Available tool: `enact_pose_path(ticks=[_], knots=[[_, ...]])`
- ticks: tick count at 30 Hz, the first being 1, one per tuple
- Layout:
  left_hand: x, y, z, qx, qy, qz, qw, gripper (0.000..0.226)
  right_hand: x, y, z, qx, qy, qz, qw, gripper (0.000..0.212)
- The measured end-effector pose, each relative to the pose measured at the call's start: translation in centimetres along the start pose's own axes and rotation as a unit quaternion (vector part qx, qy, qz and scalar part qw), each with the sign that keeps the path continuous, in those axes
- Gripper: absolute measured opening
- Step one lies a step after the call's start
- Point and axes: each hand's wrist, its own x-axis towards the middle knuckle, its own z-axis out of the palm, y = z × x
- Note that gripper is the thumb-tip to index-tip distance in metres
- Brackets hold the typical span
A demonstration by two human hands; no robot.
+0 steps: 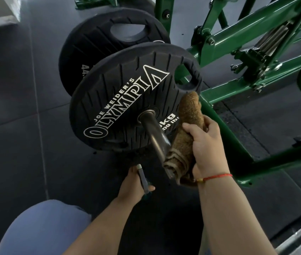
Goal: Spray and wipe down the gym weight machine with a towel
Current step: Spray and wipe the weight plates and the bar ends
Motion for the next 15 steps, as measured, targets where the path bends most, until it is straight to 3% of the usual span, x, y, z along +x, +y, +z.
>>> enact_pose_path(ticks=[6,10,12,14,15], knots=[[-0.8,-1.2,-0.8,-0.025,-0.029,0.005,0.999,0.094,0.6,-0.3,2.3,0.01,-0.026,0.003,1.0,0.061],[-1.4,-1.7,-3.7,0.005,-0.095,-0.032,0.995,0.076,0.3,-0.4,4.3,0.014,-0.053,-0.007,0.998,0.059],[-2.0,-0.9,-6.8,0.015,-0.115,-0.049,0.992,0.052,0.0,-0.4,5.5,0.035,-0.061,-0.016,0.997,0.062],[-3.1,0.5,-10.7,0.007,-0.032,-0.039,0.999,0.014,-0.2,-0.5,6.6,0.063,-0.057,-0.034,0.996,0.056],[-3.8,1.1,-12.8,-0.013,0.054,-0.028,0.998,0.01,-0.2,-0.6,7.1,0.072,-0.043,-0.055,0.995,0.049]])
